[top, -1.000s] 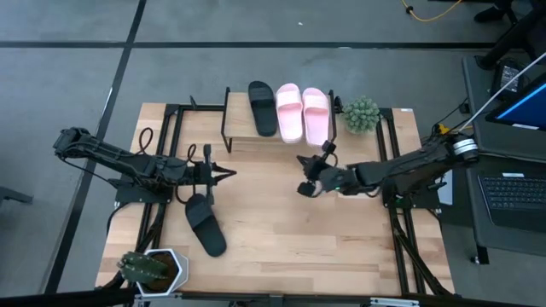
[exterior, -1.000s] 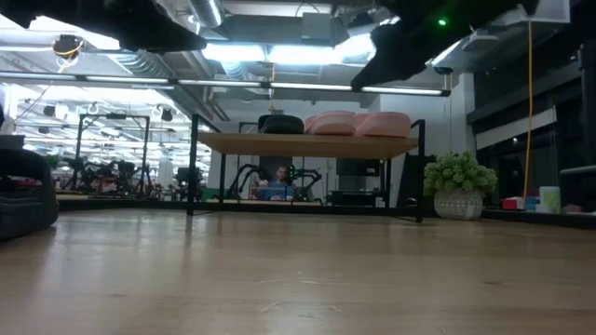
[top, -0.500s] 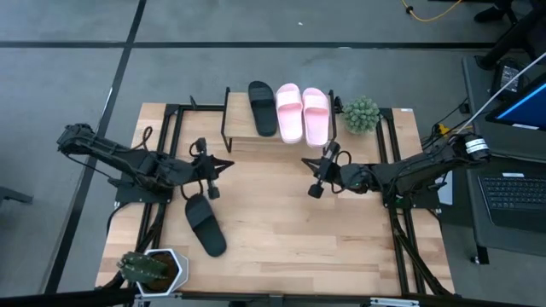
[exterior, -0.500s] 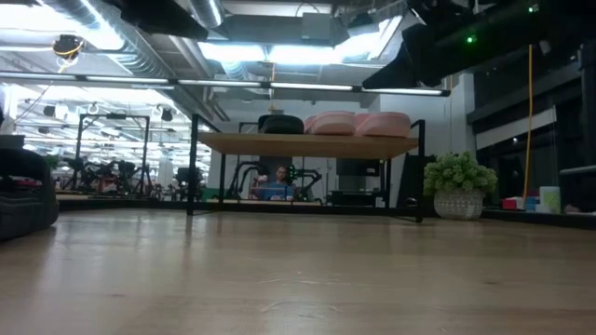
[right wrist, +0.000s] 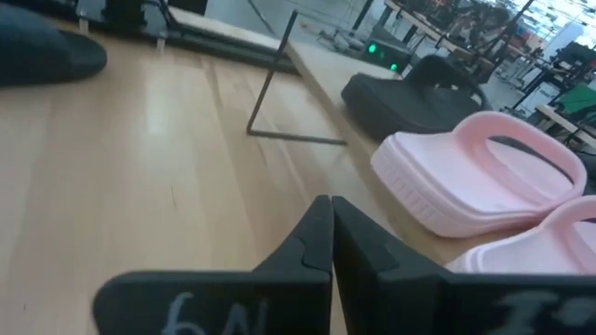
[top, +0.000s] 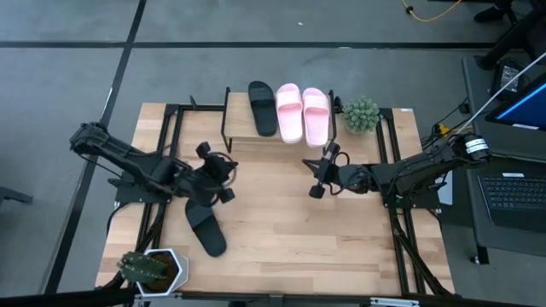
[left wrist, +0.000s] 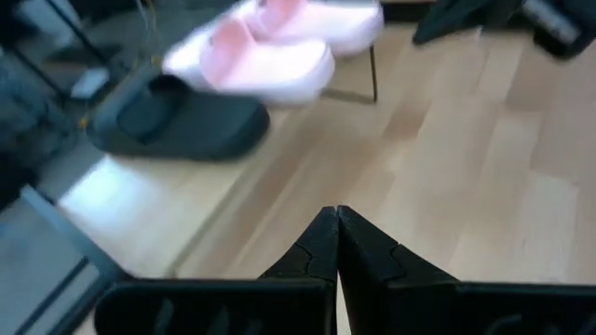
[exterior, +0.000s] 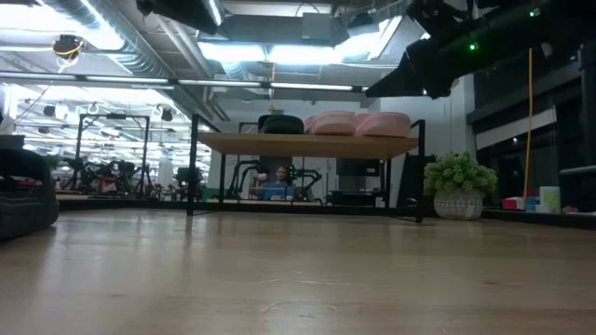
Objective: Pick and place slides into the shelf
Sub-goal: Put the black slide on the shelf
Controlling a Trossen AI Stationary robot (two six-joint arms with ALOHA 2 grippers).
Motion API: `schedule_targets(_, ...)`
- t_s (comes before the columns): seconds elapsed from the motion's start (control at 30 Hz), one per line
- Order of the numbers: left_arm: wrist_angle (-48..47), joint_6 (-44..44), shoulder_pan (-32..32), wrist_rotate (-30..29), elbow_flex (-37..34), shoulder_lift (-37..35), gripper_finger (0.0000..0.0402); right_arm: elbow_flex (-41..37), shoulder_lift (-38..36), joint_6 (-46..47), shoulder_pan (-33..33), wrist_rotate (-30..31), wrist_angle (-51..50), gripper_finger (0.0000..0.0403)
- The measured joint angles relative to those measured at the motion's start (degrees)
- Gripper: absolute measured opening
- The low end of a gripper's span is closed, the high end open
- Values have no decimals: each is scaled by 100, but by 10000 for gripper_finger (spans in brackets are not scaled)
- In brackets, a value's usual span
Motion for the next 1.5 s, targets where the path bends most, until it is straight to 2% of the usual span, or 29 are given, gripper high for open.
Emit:
schedule_targets(0.17,-1551,-1490,0,606,680,733,0,0,2,-1,-2,-2,-397,5)
schedule_targets(0.3,-2768,-2773,-43,1358,1150,1308,0,0,2,-5,-17,-4,-689,5)
schedule_targets(0.5,-3771,-3945,-433,2427,2035,2140,0,0,2,-4,-260,-2,-819,5)
schedule_targets(0.7,-4434,-4929,-1106,2682,2940,2790,0,0,2,-1,-520,-14,-818,5)
schedule_targets(0.83,-4947,-5737,-1488,2862,3279,3188,0,0,2,25,-615,-175,-817,5)
schedule_targets(1.0,-4956,-5924,-1628,3175,3292,3534,0,0,2,20,-708,-738,-821,5)
schedule_targets(1.23,-4948,-5922,-1541,3318,3289,3840,0,0,2,28,-767,-761,-876,5)
schedule_targets(1.5,-4949,-5945,-1564,3570,3283,3870,0,0,2,20,-767,-763,-992,5)
